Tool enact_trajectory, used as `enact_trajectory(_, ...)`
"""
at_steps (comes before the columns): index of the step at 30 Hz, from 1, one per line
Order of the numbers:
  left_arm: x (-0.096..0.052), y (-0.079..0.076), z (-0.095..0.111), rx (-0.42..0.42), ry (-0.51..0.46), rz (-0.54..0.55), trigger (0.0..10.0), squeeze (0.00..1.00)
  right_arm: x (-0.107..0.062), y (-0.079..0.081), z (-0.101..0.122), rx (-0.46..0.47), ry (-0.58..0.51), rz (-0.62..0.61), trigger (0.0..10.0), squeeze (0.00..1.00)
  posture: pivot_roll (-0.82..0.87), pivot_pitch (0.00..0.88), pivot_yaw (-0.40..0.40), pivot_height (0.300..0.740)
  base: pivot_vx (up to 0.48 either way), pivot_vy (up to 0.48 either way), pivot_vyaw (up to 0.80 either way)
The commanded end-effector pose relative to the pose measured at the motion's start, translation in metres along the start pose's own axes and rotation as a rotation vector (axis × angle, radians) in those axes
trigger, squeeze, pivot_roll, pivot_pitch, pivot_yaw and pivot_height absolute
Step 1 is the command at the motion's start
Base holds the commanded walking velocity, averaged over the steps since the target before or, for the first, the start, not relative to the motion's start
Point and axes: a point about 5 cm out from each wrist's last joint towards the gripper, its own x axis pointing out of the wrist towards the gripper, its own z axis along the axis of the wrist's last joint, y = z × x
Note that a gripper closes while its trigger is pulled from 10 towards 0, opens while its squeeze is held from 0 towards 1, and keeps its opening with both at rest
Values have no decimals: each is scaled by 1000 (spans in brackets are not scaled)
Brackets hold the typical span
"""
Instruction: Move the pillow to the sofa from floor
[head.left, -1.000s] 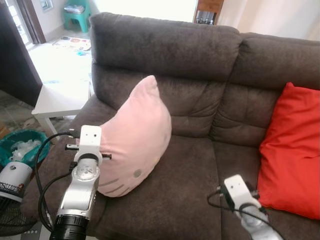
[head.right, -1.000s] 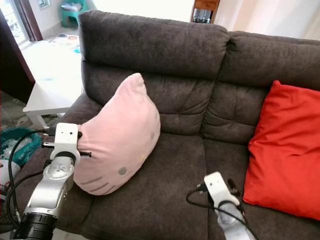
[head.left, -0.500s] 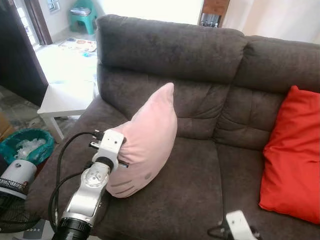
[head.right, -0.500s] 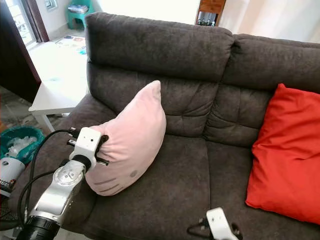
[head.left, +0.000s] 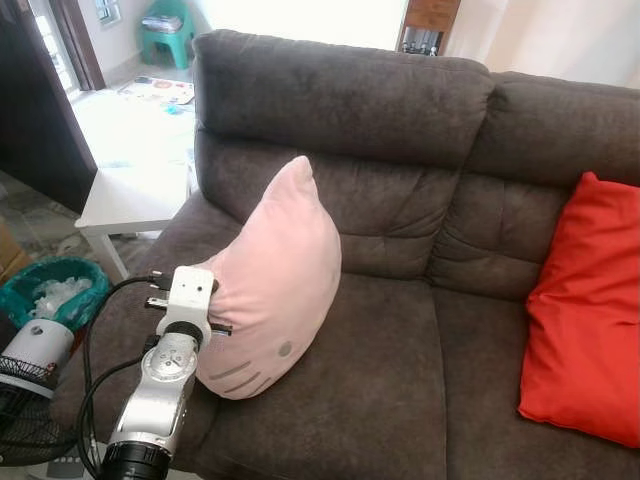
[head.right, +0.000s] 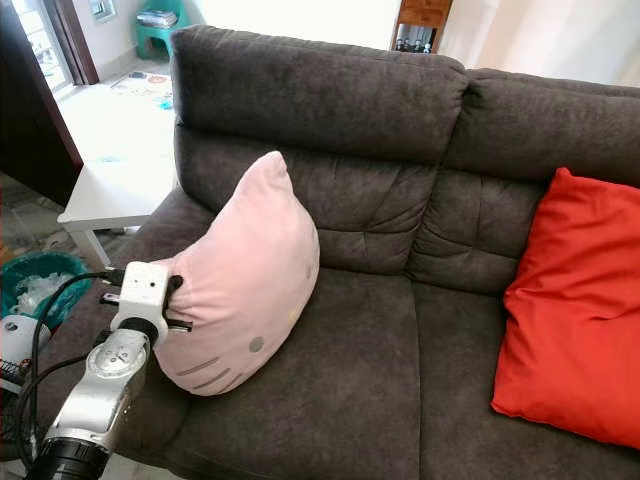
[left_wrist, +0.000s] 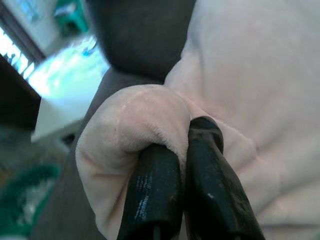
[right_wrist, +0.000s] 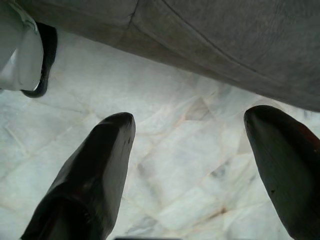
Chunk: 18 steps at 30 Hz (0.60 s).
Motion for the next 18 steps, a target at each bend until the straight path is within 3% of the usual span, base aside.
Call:
enact_trajectory(1, -4, -9, -2, 149, -36, -75, 10000, 0, 0, -2, -2, 49, 14, 11, 10000, 0, 74, 23, -88, 740, 0, 0, 0)
enact_trajectory(3, -5, -8, -5, 143, -35, -70, 10000, 0, 0, 0, -1, 50, 12, 27, 10000, 0, 74, 21, -88, 740, 0, 0, 0)
enact_trajectory(5, -6, 3, -8, 57, -20, 8, 10000, 0, 0, 0, 1, 40, 7, 39, 10000, 0, 79, 21, -90, 740, 0, 0, 0)
enact_trajectory(8, -6, 11, -8, 20, -27, 59, 10000, 0, 0, 1, -1, 41, 5, 43, 10000, 0, 82, 17, -92, 740, 0, 0, 0)
enact_trajectory(18, -6, 15, -10, 9, -29, 72, 10000, 0, 0, 1, -3, 46, -6, 58, 10000, 0, 80, 17, -93, 740, 0, 0, 0)
